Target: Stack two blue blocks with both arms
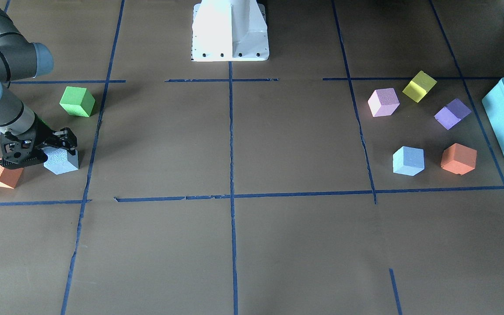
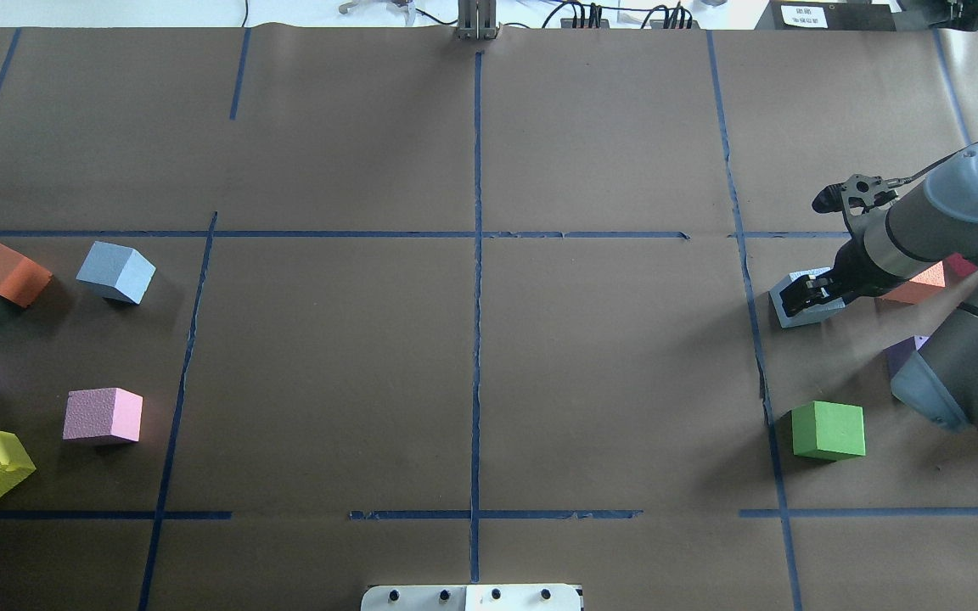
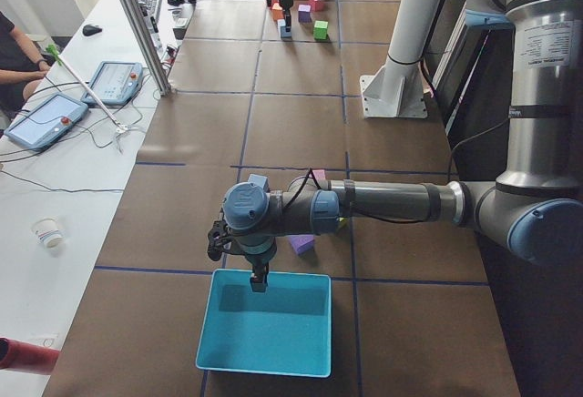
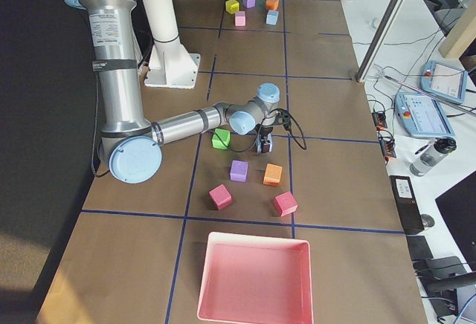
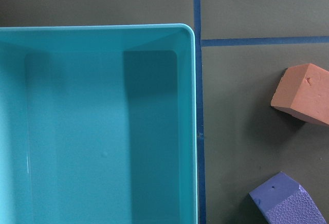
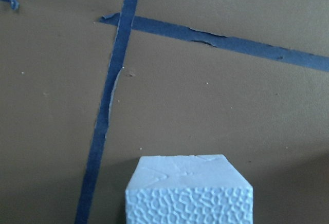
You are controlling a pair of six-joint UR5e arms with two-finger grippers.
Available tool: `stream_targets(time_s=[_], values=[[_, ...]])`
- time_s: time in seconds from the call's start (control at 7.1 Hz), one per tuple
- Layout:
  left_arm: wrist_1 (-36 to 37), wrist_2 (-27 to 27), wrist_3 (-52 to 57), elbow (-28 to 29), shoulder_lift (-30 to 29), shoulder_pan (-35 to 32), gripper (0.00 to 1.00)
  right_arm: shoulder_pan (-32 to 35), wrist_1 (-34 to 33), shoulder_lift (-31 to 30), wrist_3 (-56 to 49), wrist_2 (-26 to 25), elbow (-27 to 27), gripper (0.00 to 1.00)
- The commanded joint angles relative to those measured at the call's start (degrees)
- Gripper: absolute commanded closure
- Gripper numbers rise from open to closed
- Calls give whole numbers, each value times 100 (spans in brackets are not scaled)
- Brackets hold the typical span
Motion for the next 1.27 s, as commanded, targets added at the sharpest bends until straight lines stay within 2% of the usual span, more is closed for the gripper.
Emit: stream_targets(time_s=[0.0, 0.14, 0.28, 0.56, 0.7, 0.85, 1.13], values=[[0, 5, 0, 0, 0, 0, 0, 70, -1, -4, -51, 36, 95, 86], [0, 5, 0, -9, 0, 0, 0, 280, -79, 5, -33, 106, 401, 90], [0, -3, 0, 0, 0, 0, 0, 421, -437, 13, -7, 211, 708, 97], [0, -4, -9, -9, 0, 0, 0, 397, -2268, 1307, 28, 168, 992, 98], [0, -4, -9, -9, 0, 0, 0, 92, -3008, 1958, 98, 72, 967, 98], [0, -12, -17, -18, 8, 0, 0, -399, -3172, 2513, 725, -268, 827, 98], [0, -4, -26, -18, 8, 0, 0, -1165, -3139, 4041, 1966, -771, -529, 98]])
